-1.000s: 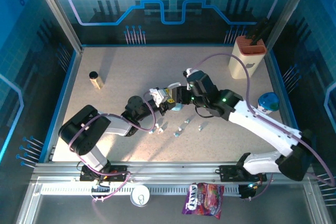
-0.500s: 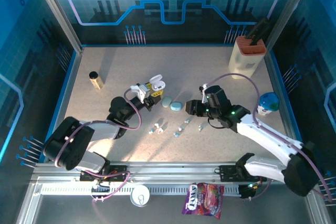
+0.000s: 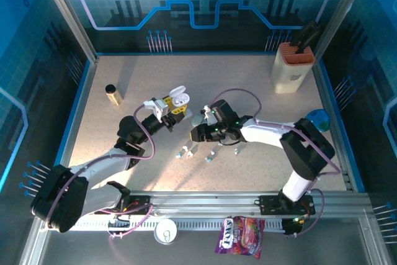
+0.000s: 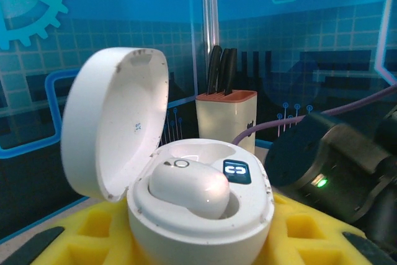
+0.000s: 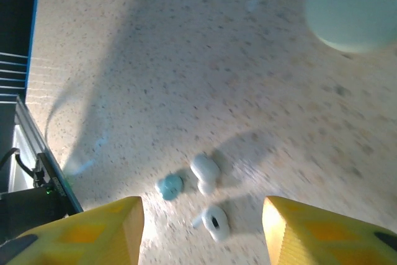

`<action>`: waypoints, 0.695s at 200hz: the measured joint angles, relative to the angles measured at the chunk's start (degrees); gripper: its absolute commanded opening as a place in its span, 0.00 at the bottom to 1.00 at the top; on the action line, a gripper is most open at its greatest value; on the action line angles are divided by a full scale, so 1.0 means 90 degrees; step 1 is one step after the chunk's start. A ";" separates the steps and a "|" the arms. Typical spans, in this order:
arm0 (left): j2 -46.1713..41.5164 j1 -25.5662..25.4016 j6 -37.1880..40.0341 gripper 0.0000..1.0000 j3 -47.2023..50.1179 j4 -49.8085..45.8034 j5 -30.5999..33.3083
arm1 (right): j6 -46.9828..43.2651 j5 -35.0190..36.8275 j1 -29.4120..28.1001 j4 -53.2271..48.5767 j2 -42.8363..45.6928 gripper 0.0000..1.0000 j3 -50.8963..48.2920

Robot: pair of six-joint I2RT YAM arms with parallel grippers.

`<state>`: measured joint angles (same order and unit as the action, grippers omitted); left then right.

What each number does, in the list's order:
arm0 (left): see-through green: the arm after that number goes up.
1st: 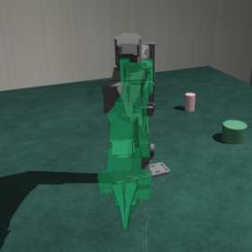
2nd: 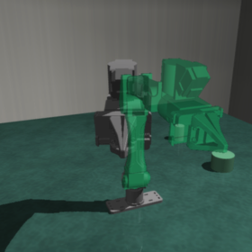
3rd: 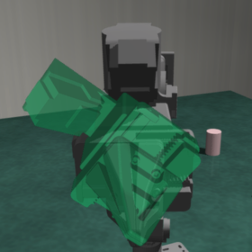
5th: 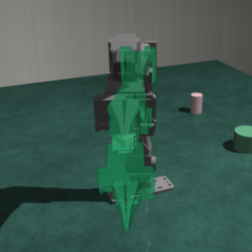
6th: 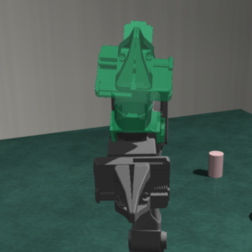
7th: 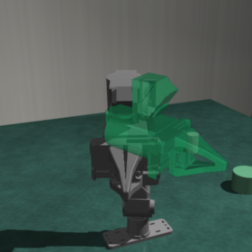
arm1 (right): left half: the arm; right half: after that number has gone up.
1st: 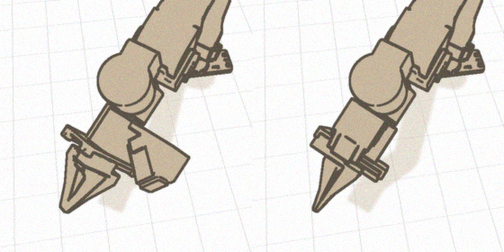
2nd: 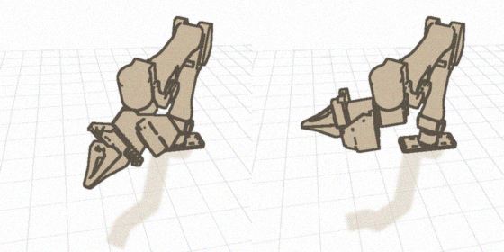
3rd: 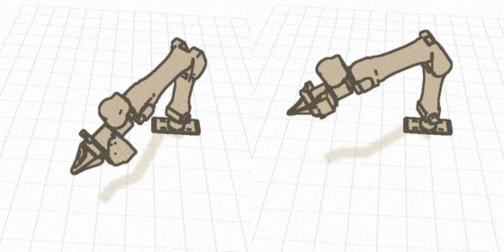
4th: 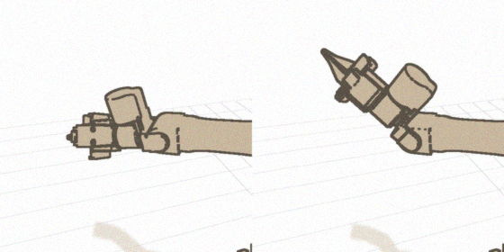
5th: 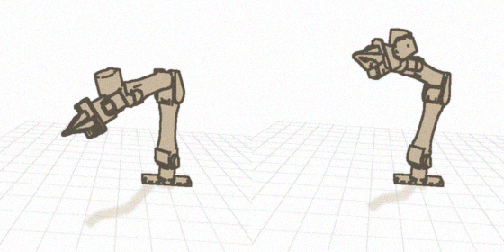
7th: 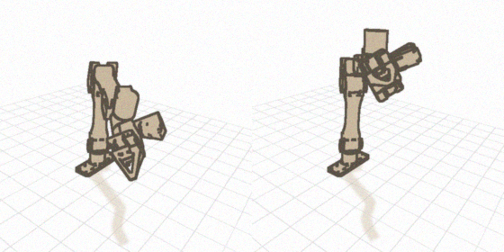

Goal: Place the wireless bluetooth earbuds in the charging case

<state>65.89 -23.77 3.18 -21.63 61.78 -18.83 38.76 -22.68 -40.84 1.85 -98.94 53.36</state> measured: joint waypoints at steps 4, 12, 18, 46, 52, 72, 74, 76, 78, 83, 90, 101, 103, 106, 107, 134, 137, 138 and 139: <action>-0.0015 0.0007 -0.0027 0.31 0.0000 -0.0017 -0.0015 | 0.0000 -0.0058 -0.0005 0.0070 -0.0107 0.53 0.0049; -0.0036 0.0024 -0.0085 0.31 -0.0002 -0.0056 -0.0061 | -0.0002 -0.0211 -0.0024 0.0209 -0.0328 0.53 0.0146; -0.0049 0.0034 -0.0143 0.31 -0.0002 -0.0090 -0.0104 | 0.0000 -0.0284 -0.0039 0.0289 -0.0471 0.53 0.0202; -0.0095 0.0075 -0.0279 0.31 -0.0002 -0.0228 -0.0240 | -0.0061 -0.0542 -0.0134 0.0338 -0.1022 0.52 0.0529; -0.0112 0.0085 -0.0313 0.31 -0.0002 -0.0270 -0.0272 | -0.0100 -0.0563 -0.0168 0.0306 -0.1112 0.52 0.0627; -0.0180 0.0087 -0.0357 0.31 -0.0002 -0.0381 -0.0335 | -0.0243 -0.0605 -0.0253 0.0194 -0.1326 0.51 0.0957; -0.0187 0.0087 -0.0359 0.31 -0.0002 -0.0393 -0.0342 | -0.0255 -0.0610 -0.0255 0.0177 -0.1338 0.51 0.0981; -0.0194 0.0087 -0.0362 0.31 -0.0002 -0.0398 -0.0345 | -0.0267 -0.0612 -0.0262 0.0168 -0.1353 0.51 0.1015; -0.0199 0.0087 -0.0362 0.31 -0.0002 -0.0406 -0.0347 | -0.0289 -0.0612 -0.0267 0.0153 -0.1375 0.51 0.1047; -0.0211 0.0087 -0.0362 0.31 -0.0002 -0.0413 -0.0355 | -0.0323 -0.0627 -0.0284 0.0126 -0.1416 0.51 0.1127; -0.0214 0.0087 -0.0364 0.31 -0.0002 -0.0413 -0.0372 | -0.0376 -0.0636 -0.0294 0.0085 -0.1477 0.51 0.1224; -0.0216 0.0087 -0.0364 0.31 -0.0002 -0.0432 -0.0391 | -0.0481 -0.0658 -0.0308 0.0000 -0.1583 0.50 0.1360; -0.0216 0.0087 -0.0364 0.31 -0.0002 -0.0437 -0.0391 | -0.0491 -0.0653 -0.0308 -0.0017 -0.1608 0.50 0.1387; -0.0216 0.0087 -0.0364 0.31 -0.0002 -0.0447 -0.0393 | -0.0522 -0.0656 -0.0313 -0.0049 -0.1642 0.50 0.1418; -0.0216 0.0087 -0.0364 0.31 0.0000 -0.0449 -0.0393 | -0.0529 -0.0656 -0.0316 -0.0056 -0.1649 0.50 0.1426; -0.0216 0.0087 -0.0362 0.31 -0.0002 -0.0512 -0.0393 | -0.0712 -0.0653 -0.0369 -0.0347 -0.1812 0.49 0.1525; -0.0216 0.0087 -0.0362 0.31 -0.0002 -0.0512 -0.0393 | -0.0746 -0.0651 -0.0376 -0.0369 -0.1819 0.49 0.1525; -0.0216 0.0087 -0.0362 0.31 -0.0002 -0.0512 -0.0393 | -0.0763 -0.0648 -0.0381 -0.0372 -0.1821 0.49 0.1525; -0.0216 0.0087 -0.0362 0.31 -0.0002 -0.0512 -0.0393 | -0.0772 -0.0648 -0.0384 -0.0374 -0.1821 0.49 0.1525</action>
<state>63.94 -22.98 -0.08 -21.65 57.17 -22.37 31.81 -28.51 -44.29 -1.52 -115.33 67.09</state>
